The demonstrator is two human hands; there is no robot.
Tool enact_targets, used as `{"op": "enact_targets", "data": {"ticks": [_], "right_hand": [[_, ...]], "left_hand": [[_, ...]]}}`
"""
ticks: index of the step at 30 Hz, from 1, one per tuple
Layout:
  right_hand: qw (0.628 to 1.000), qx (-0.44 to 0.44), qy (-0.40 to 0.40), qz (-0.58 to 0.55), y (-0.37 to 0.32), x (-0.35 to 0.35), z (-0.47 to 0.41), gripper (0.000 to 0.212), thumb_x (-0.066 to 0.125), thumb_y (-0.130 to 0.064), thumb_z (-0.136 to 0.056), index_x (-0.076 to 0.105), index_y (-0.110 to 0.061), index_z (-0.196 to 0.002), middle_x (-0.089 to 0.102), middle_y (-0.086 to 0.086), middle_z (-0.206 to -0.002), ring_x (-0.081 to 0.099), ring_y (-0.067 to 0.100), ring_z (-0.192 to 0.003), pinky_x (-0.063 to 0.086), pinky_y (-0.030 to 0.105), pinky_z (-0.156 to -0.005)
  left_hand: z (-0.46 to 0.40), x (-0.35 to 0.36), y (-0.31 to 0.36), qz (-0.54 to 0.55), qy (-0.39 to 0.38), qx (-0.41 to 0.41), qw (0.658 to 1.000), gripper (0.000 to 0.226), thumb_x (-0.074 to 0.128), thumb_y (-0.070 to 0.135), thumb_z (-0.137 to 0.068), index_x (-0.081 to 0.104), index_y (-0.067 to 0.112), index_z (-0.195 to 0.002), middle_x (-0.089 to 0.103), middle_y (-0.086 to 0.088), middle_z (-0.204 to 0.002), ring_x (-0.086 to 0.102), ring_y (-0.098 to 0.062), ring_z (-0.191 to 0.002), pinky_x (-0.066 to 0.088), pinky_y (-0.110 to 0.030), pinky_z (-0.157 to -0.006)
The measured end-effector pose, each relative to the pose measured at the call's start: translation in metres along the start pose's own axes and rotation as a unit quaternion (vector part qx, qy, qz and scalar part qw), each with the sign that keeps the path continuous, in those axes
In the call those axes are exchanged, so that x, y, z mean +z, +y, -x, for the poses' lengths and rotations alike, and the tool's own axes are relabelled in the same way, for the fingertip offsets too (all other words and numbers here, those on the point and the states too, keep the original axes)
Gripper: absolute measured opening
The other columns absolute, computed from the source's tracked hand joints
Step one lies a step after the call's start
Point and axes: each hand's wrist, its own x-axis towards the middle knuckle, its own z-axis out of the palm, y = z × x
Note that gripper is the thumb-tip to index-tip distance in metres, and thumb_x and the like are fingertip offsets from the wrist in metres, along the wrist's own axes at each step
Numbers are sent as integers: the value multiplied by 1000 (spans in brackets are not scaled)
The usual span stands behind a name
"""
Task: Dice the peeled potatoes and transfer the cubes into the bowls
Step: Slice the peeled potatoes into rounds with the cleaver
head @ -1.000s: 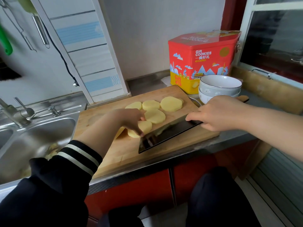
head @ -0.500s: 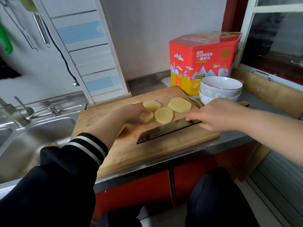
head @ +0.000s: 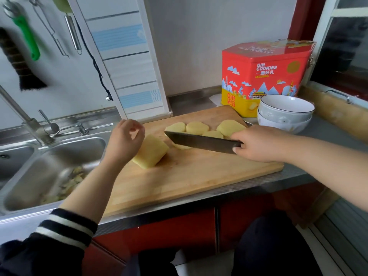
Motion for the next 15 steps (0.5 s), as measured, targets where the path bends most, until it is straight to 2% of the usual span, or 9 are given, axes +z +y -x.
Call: {"op": "enact_targets", "data": {"ticks": [2,5,9,12,15], "right_hand": [[997,24,-13,-67,-14,-5,-7,13,49,-30,-97,57,-23,-91,55,-1,-73,58,20,-66,53,34,-60],[982,61,-19,-179,-36,-11,-20,15,50,-28,-97,56,-16,-102,58,6,-72,59,23,-53,49,28,-47],[963,71,-25,-260,-68,-23,-41,21,50,-19,-94,56,-8,-111,58,14,-68,53,24,-51,49,29,-48],[960,68,-30,-269,-93,-34,-49,19,49,-15,-92,56,-3,-105,58,16,-65,51,26,-48,46,28,-47],[968,73,-32,-239,-111,-43,-51,13,48,-12,-92,56,-3,-97,57,15,-65,48,23,-43,45,24,-43]], "left_hand": [[15,1,-8,-21,38,76,996,4,65,14,-90,63,17,-90,57,3,-96,55,-18,-91,49,-39,-85],[23,7,-10,-75,40,150,985,6,70,16,-87,66,11,-90,60,-3,-95,54,-21,-92,44,-35,-81],[24,19,-13,-111,26,167,979,9,70,17,-86,69,9,-90,62,-5,-94,52,-23,-91,44,-36,-77],[23,25,-21,-89,30,169,981,11,65,19,-88,66,9,-92,58,-6,-97,47,-23,-92,42,-34,-80],[23,30,-24,-74,28,169,982,28,49,33,-88,63,10,-94,56,-5,-99,43,-20,-93,37,-30,-82]]}}
